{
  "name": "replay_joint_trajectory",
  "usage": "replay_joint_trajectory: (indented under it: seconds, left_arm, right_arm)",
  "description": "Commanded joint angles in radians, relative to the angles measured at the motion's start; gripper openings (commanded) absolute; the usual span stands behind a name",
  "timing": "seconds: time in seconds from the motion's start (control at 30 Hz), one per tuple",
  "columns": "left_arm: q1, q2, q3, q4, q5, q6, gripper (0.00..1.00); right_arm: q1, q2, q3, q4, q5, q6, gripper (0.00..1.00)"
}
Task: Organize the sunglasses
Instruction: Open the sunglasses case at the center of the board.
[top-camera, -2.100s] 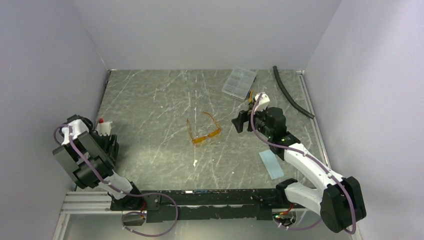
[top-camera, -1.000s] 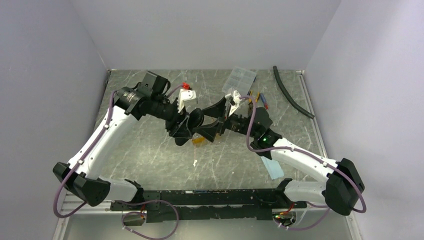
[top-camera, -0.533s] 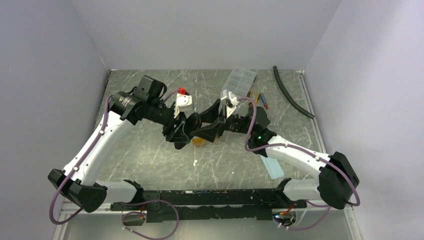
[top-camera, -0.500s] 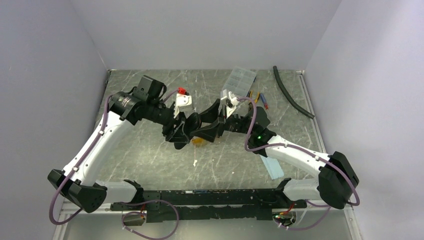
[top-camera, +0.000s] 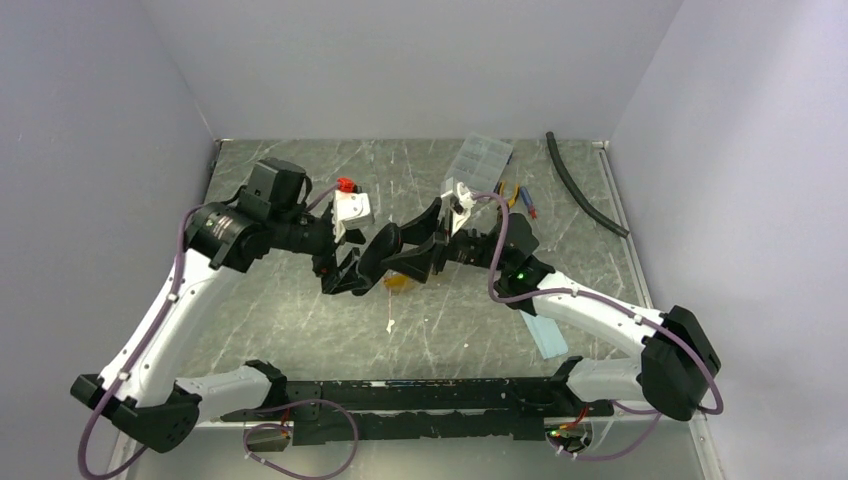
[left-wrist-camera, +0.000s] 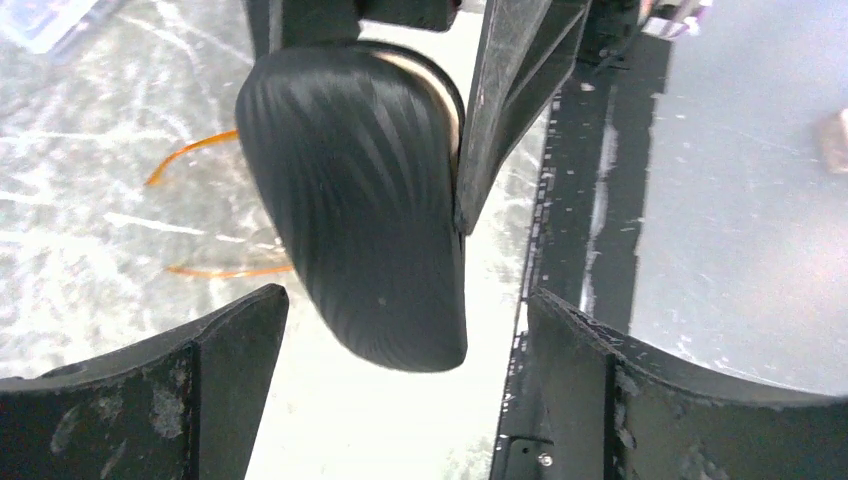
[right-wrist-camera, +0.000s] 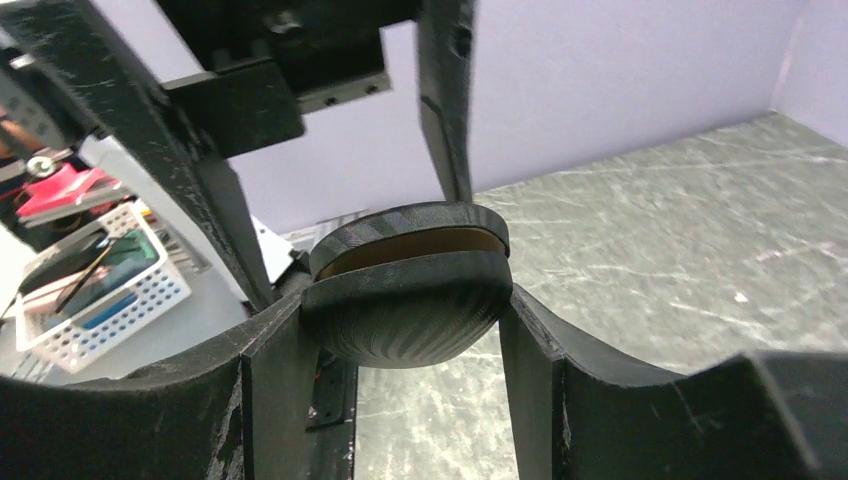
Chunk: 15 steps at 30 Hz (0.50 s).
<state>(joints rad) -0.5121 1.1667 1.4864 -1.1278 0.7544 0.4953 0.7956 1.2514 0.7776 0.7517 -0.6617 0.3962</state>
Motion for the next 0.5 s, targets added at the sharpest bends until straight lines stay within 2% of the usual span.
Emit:
replay_joint_trajectory:
  seconds: [0.0,0.13,0.37,0.47]
  left_arm:
    - [-0.005,-0.044,-0.015,0.066,-0.166,-0.039,0.95]
    - [-0.005,-0.025,-0.052,0.084,-0.176,-0.032,0.95]
    - [-0.005,0.049,-0.056,0.109,-0.184,-0.016,0.95]
    - [-0.005,0.048,-0.056,0.121,-0.202,-0.001,0.87]
  right_arm:
    - [-0.002,-0.063,0.018,-0.07,0.14,-0.001,0.0]
    - [-0.002,-0.065,0.027,-0.086,0.211,0.077,0.0]
    - [-0.003,-0.033,0.041,-0.083,0.22,0.131,0.0]
    - [-0.002,-0.027,0.043,-0.082,0.193,0.132,0.0]
